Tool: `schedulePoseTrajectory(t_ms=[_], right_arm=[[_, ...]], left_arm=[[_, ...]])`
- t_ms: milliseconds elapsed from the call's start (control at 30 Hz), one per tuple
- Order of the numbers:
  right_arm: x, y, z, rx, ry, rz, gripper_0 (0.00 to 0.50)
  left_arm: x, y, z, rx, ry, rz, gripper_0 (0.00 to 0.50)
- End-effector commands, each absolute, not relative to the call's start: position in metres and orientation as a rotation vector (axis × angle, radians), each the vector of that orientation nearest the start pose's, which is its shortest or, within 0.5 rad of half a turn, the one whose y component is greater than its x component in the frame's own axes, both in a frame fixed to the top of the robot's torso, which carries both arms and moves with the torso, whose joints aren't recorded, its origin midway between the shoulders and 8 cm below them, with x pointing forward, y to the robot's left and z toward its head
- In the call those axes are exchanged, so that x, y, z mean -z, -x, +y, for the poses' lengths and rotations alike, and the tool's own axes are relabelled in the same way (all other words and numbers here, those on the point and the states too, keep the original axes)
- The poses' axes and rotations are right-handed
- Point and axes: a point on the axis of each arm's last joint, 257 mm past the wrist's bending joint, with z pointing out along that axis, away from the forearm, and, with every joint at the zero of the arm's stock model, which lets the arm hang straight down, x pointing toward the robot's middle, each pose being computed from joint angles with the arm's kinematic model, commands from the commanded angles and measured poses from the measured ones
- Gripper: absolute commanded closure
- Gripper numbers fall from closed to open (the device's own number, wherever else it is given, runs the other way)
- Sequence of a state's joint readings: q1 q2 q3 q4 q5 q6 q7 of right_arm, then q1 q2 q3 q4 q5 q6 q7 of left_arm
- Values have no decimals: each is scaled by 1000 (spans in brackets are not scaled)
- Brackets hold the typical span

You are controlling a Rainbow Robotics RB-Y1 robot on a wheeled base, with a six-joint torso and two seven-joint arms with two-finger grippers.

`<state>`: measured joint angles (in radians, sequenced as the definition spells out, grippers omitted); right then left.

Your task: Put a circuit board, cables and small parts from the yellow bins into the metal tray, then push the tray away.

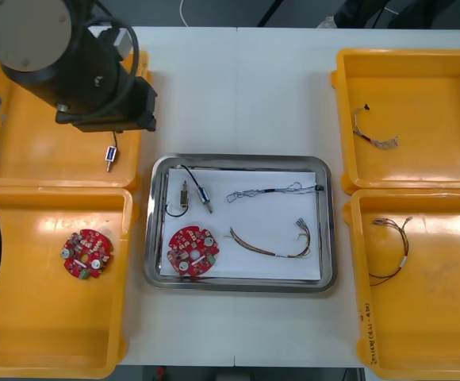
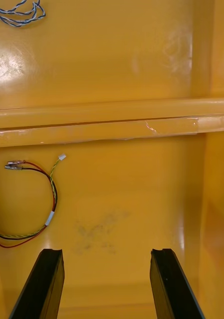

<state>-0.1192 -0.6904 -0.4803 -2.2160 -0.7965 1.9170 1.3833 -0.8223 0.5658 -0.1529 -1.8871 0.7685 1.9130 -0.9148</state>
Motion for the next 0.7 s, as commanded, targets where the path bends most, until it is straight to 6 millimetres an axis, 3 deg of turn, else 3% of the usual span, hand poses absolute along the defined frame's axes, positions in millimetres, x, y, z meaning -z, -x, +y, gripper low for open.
schedulePoseTrajectory(t_ms=[33,467,700], right_arm=[[145,-365,-406,23,-133,2571,0],[148,-368,-392,-7,-90,2583,0],[147,-375,-365,-35,27,2599,0]], left_arm=[[72,-485,209,207,0,2563,0],[86,-460,282,153,77,2591,0],[94,-441,311,120,97,2601,0]])
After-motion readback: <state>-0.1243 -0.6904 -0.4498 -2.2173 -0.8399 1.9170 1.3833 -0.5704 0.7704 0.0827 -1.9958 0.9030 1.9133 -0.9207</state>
